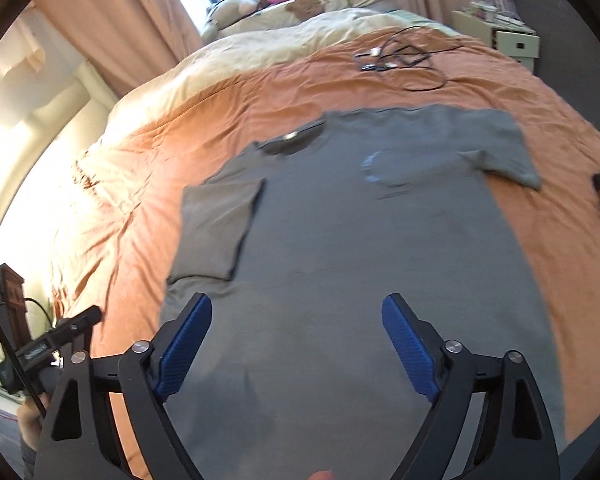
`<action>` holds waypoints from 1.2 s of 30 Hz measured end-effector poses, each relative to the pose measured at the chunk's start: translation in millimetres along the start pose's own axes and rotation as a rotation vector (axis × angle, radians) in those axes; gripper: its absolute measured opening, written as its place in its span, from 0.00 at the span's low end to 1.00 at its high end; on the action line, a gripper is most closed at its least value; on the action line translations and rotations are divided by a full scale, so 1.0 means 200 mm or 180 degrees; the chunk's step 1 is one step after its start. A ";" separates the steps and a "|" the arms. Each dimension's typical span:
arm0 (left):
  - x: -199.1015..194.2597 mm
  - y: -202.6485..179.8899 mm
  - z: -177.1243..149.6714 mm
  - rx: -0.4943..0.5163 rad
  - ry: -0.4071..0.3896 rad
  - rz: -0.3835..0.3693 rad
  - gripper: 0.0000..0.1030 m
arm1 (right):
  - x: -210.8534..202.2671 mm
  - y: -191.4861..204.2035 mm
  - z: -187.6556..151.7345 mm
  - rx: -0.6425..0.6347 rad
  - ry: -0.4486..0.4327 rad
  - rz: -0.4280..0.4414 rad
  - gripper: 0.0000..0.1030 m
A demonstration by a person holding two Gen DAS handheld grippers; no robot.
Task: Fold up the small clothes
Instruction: 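Move both tools to the other sleeve of the grey T-shirt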
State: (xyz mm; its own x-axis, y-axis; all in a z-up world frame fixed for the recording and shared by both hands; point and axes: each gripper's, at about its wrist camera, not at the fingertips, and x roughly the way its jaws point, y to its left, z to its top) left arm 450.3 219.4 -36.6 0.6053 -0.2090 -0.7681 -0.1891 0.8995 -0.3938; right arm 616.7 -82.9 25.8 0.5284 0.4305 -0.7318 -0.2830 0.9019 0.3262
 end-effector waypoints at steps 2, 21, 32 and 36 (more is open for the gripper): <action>0.02 -0.09 0.01 0.0093 -0.0013 -0.0019 0.91 | -0.05 -0.11 0.00 -0.0001 -0.0076 -0.0034 0.84; 0.64 -0.87 0.24 0.0599 0.0127 -0.0161 0.76 | 0.14 -1.05 0.12 0.0971 -0.0424 0.0106 0.68; 1.11 -1.22 0.34 0.0894 0.0365 -0.0178 0.47 | 0.54 -1.56 0.25 0.1808 -0.0373 0.0601 0.60; 1.26 -1.32 0.36 0.0991 0.0424 -0.0202 0.42 | 0.63 -1.68 0.29 0.1897 -0.0364 0.0617 0.55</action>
State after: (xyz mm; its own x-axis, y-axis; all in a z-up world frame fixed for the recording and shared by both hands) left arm 709.2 -43.2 -89.1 0.4982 -0.2979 -0.8143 0.1031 0.9528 -0.2855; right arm 826.0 -330.2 -141.7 0.6038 0.5592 -0.5681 0.0944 0.6575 0.7475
